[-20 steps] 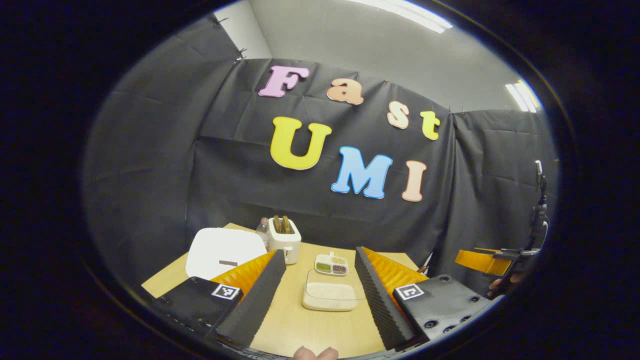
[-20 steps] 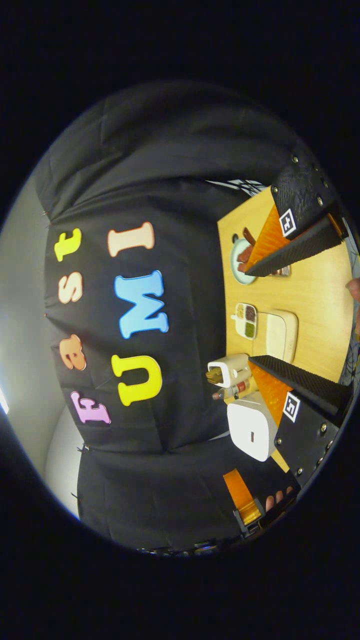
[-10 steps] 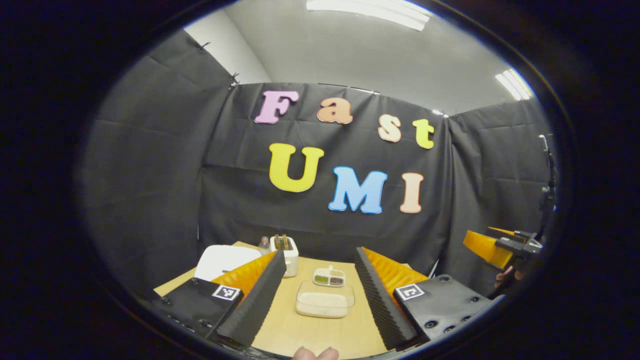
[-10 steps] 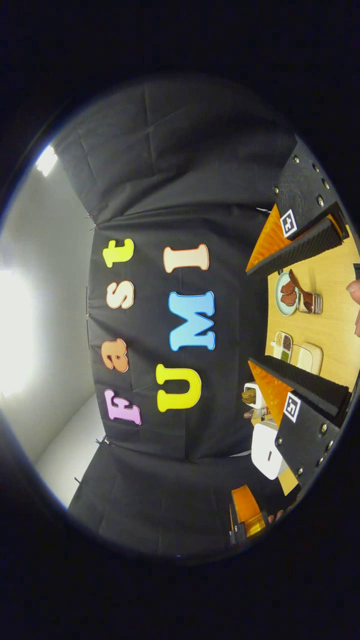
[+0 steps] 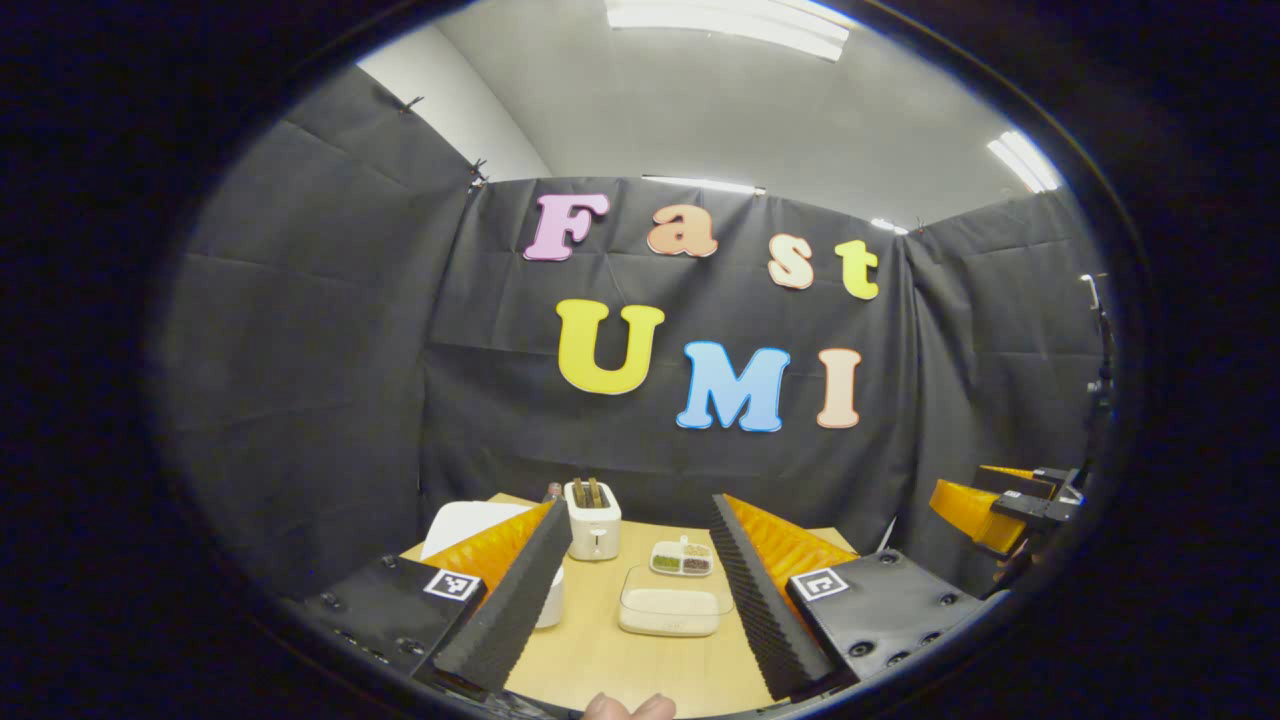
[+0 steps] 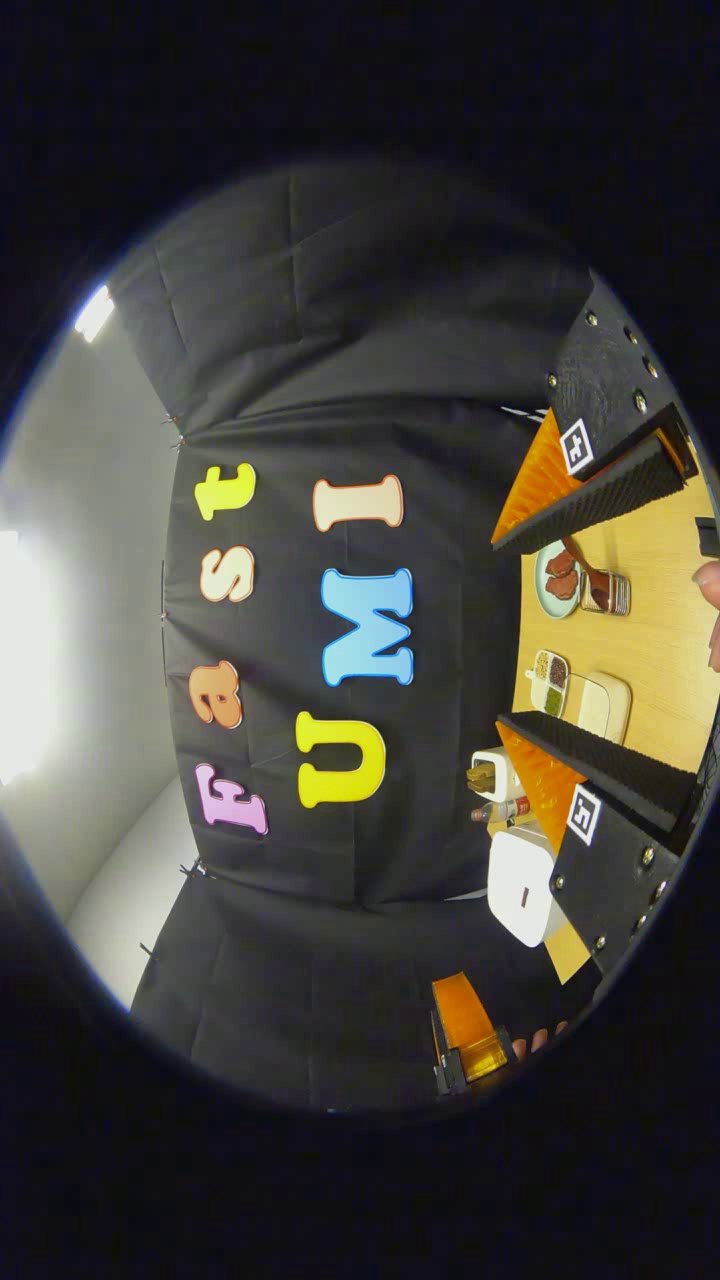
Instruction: Close the left gripper, press the button to open the rice cooker; take a wooden spoon from the chopstick holder with the right hand, scoop a spoonful of rice and pour it into the rice cooker, then put the wooden spoon back into the chopstick holder.
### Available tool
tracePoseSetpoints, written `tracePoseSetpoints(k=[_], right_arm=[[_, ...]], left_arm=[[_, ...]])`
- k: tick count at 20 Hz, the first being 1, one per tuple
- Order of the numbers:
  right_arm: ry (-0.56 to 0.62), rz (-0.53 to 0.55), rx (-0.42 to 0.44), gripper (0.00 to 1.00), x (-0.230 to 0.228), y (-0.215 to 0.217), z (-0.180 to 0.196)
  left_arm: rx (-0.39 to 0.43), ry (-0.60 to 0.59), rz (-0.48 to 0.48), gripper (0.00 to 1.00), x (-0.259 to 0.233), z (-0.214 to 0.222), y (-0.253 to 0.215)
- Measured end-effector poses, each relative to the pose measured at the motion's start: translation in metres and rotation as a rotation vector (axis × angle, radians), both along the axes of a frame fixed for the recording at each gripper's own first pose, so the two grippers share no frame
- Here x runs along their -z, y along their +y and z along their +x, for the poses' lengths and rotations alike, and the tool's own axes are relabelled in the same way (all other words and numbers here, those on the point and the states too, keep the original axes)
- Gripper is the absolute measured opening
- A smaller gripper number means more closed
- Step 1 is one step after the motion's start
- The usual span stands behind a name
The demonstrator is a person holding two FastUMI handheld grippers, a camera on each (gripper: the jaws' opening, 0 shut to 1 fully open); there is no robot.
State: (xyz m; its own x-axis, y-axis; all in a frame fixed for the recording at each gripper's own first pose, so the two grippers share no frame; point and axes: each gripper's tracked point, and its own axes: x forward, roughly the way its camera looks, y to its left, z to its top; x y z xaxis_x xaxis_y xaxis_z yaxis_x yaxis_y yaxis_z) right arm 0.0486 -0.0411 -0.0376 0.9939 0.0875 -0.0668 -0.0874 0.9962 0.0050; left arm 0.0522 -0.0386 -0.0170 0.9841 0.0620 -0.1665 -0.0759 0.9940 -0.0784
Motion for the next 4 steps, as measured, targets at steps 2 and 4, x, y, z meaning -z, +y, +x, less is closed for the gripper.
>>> tracePoseSetpoints(k=[2, 4], right_arm=[[0.004, -0.02, -0.014, 0.96, 0.0, 0.012, 0.0], [0.007, -0.015, -0.012, 0.96, -0.002, 0.019, 0.0]], left_arm=[[0.011, 0.003, 0.0, 0.93, 0.0, 0.0, 0.004], [0.016, 0.006, -0.008, 0.93, 0.001, -0.003, 0.012]])
